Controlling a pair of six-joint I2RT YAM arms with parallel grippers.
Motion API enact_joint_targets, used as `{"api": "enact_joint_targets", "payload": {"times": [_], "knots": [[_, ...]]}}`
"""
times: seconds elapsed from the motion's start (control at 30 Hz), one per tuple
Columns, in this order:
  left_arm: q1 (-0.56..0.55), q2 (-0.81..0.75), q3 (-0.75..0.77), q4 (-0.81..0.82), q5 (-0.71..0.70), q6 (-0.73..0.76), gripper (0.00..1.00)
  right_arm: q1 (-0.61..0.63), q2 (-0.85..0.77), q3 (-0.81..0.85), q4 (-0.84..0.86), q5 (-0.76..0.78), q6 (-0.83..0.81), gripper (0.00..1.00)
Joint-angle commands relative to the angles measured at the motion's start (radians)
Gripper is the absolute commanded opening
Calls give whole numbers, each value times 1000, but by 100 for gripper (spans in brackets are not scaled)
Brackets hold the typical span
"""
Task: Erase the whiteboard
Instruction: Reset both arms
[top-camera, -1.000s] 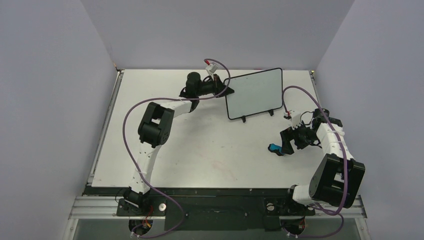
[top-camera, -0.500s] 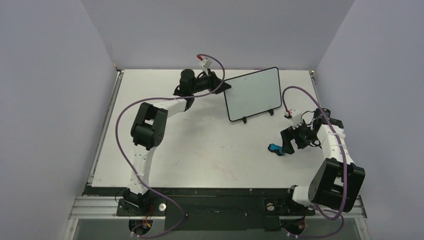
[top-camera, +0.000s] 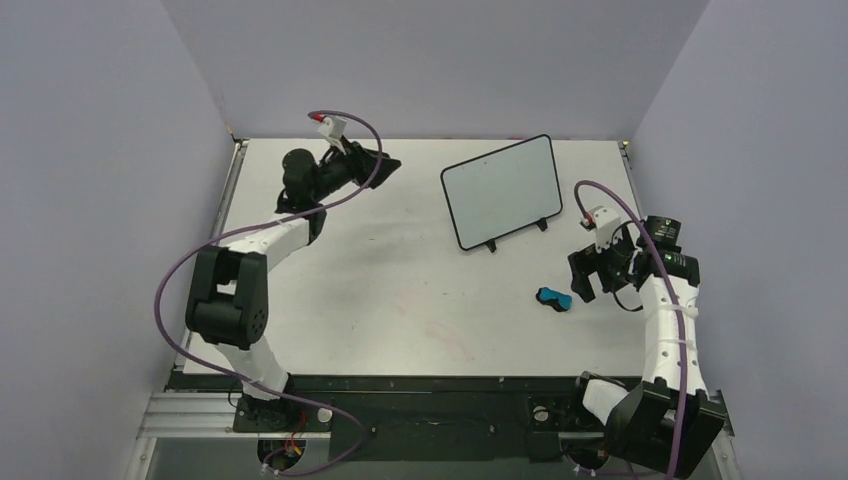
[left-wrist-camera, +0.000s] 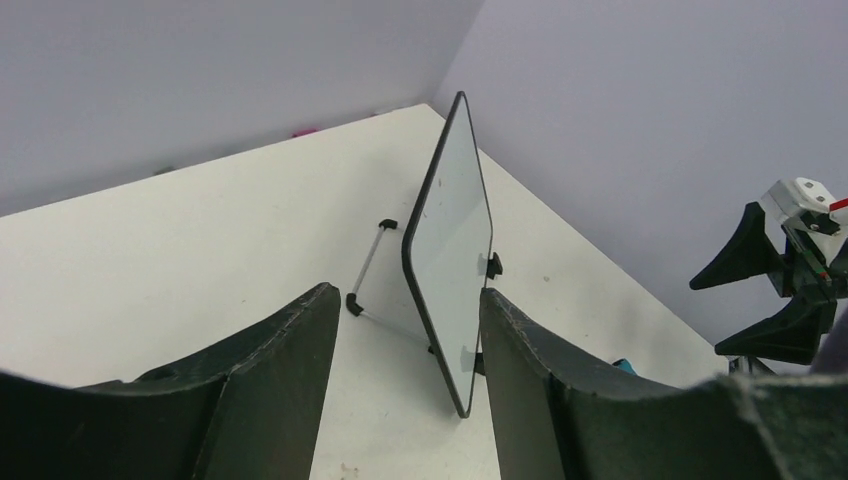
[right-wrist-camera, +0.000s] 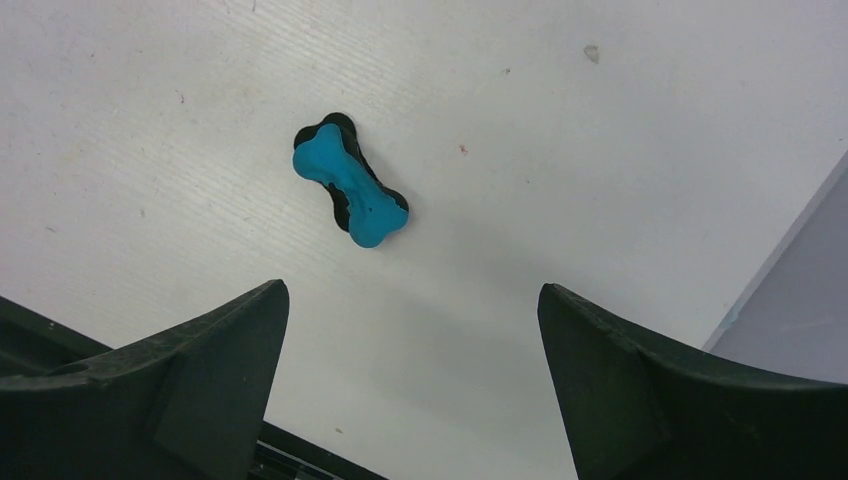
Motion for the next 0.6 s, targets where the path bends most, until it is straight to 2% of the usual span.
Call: {"api": "enact_joint_targets", "payload": {"times": [0.0,0.07,0.1,0.23,0.3,0.4,0.5,0.57], "knots": [[31,-220,-126,-41,-103,59,52,-7,-48,39,26,-11,59,91],[33,-348,-199,-159,-184,92,53,-21,-88,42,35,-24,84,91],[33,-396,-234,-274,-212,98,53,-30,-125,40,47,-35,111,91],[62,-664,-323,-599,-352,66,55,-86,-226,25,224,29,340,91],[99,-805,-400,-666,-365,26,56,-113,-265,25,263,63,412,91],[186,-1051,-512,-729,-376,-19,66,-203,-312,8,303,17,474,91],[232,-1215,-529,-893,-428,2,72,-250,-325,-7,354,-65,531,91],[236,-1302,-512,-998,-482,57,75,-257,-309,-14,395,-59,622,92]]}}
